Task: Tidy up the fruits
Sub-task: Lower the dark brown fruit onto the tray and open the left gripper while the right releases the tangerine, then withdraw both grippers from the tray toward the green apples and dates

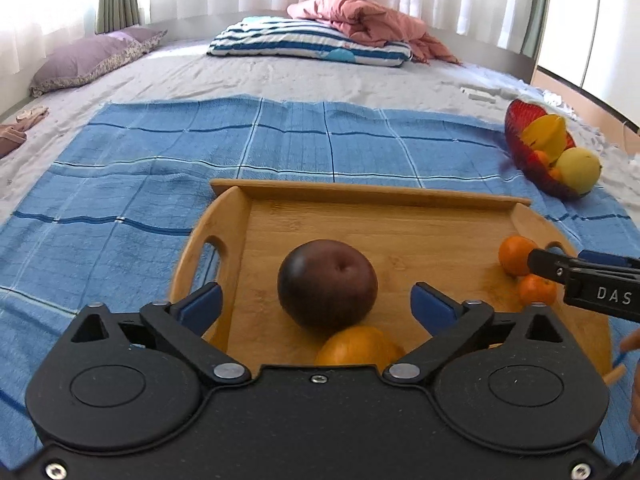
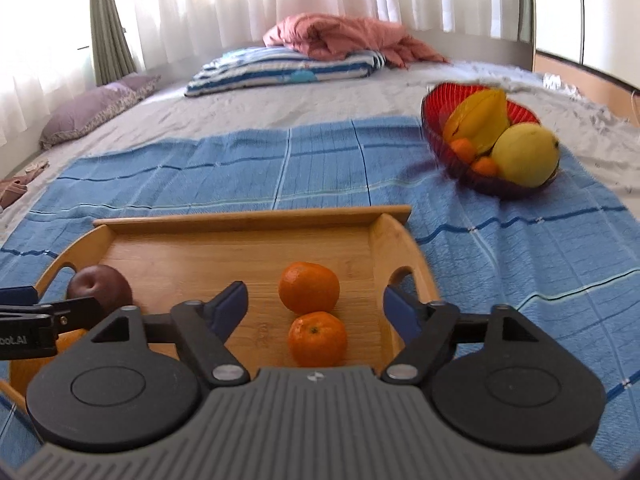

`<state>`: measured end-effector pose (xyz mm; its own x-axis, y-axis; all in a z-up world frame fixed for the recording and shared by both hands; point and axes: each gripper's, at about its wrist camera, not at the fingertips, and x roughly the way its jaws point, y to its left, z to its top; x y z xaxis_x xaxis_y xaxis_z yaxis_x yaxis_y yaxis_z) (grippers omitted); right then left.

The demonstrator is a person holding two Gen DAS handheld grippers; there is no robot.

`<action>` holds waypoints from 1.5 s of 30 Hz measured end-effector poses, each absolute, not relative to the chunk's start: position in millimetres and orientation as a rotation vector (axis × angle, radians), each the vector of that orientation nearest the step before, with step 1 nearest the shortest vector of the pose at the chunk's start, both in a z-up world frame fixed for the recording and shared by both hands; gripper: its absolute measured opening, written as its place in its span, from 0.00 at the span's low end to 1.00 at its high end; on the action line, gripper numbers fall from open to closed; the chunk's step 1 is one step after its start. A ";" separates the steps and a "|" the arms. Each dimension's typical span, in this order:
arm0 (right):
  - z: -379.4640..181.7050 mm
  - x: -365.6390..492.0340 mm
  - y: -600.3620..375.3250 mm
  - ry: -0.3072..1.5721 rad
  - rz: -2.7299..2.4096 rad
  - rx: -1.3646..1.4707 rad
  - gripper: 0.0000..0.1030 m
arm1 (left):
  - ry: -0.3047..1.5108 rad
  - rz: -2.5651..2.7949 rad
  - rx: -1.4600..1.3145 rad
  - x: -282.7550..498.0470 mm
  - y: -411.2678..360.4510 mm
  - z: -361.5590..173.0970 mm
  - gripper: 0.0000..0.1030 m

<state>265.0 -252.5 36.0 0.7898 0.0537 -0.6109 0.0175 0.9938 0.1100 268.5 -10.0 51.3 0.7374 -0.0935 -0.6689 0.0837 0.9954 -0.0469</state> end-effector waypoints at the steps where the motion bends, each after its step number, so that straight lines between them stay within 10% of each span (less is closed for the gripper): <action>1: 38.4 258.3 -252.9 0.644 0.026 0.105 0.85 | 0.724 -0.102 -0.009 261.8 -9.0 53.3 0.99; 45: 8.8 28.4 -244.8 0.356 0.135 -0.146 1.00 | 0.657 -0.270 0.091 29.7 12.9 26.1 1.00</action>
